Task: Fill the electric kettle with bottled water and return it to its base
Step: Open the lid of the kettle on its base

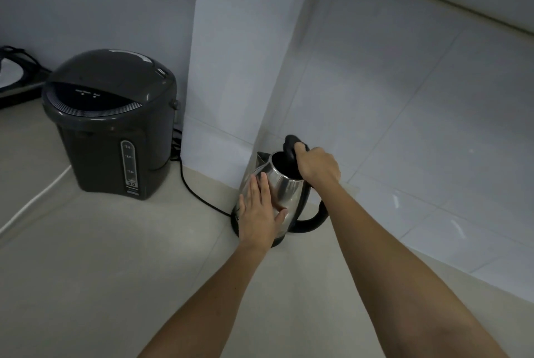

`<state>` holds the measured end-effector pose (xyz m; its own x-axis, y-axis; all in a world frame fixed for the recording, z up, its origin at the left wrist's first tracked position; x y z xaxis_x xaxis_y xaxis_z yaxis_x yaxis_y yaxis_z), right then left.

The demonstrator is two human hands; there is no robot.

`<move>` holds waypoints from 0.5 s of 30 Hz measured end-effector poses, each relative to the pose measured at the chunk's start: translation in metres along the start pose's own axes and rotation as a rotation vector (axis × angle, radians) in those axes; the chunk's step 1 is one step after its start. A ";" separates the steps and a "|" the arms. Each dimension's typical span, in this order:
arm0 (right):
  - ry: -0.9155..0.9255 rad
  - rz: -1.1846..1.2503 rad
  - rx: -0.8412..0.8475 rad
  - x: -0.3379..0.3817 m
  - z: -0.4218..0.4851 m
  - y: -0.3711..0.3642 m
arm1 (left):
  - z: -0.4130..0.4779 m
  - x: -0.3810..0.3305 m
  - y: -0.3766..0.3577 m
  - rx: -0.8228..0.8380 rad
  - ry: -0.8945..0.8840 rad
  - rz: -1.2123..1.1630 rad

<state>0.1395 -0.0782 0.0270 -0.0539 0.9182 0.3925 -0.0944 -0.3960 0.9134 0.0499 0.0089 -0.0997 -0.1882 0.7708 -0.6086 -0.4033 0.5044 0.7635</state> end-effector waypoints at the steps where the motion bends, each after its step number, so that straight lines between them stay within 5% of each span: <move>1: 0.005 0.069 0.007 -0.005 0.004 0.005 | 0.000 0.000 0.001 0.002 -0.001 -0.009; 15: -0.115 0.995 0.071 -0.091 -0.025 0.005 | -0.003 -0.001 0.001 -0.010 0.006 -0.059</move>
<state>0.1190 -0.1641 -0.0070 0.0203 0.1675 0.9857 0.0011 -0.9859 0.1675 0.0468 0.0074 -0.0994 -0.1687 0.7375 -0.6539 -0.4228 0.5451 0.7239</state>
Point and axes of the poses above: each hand's wrist, its own z-axis towards the middle knuckle, its own y-axis out of the back of the hand, x = y × z, the point moved 5 cm from there along z, towards the middle knuckle, and after that the axes turned 6 degrees about y, right-handed, at the moved point
